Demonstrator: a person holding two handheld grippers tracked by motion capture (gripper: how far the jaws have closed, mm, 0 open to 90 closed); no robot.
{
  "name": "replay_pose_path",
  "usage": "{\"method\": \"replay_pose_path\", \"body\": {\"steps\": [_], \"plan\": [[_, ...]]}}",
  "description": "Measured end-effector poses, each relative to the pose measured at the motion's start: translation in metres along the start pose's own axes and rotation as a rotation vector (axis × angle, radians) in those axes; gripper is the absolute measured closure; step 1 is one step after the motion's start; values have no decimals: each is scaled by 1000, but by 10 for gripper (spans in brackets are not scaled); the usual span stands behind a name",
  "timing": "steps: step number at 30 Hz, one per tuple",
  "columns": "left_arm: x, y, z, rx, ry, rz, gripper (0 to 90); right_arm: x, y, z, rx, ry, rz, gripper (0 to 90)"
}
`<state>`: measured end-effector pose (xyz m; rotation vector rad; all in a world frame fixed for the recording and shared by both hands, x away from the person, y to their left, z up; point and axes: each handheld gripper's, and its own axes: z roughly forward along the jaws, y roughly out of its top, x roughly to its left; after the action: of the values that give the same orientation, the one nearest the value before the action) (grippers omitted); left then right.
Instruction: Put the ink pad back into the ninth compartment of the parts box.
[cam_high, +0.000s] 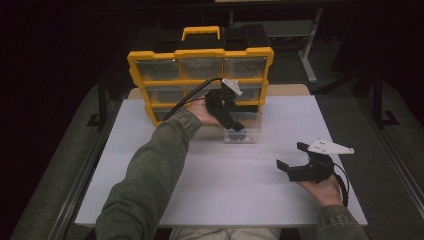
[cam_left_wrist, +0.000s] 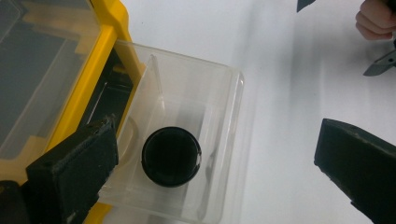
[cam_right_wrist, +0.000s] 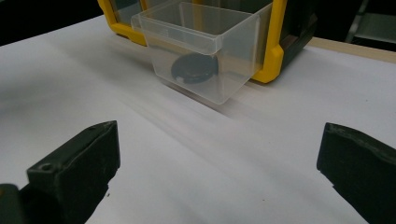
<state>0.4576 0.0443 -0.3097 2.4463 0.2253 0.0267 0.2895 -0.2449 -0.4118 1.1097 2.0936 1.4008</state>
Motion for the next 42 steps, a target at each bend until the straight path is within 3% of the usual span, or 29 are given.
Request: {"method": "replay_pose_path", "body": {"steps": [13,25,33,42], "plan": [[-14,-14,-13,-26,55,16,0,0,-1,-3,-5,-8,5,0],[-20,-32,-27,-71,85,2,0,0,-1,-2,-3,-8,7,0],[-30,-40,-30,-55,93,11,0,1,-1,-2,-2,-6,5,0],[-31,-61,-33,-86,106,-33,0,1,-2,-1,4,-10,5,0]]}}
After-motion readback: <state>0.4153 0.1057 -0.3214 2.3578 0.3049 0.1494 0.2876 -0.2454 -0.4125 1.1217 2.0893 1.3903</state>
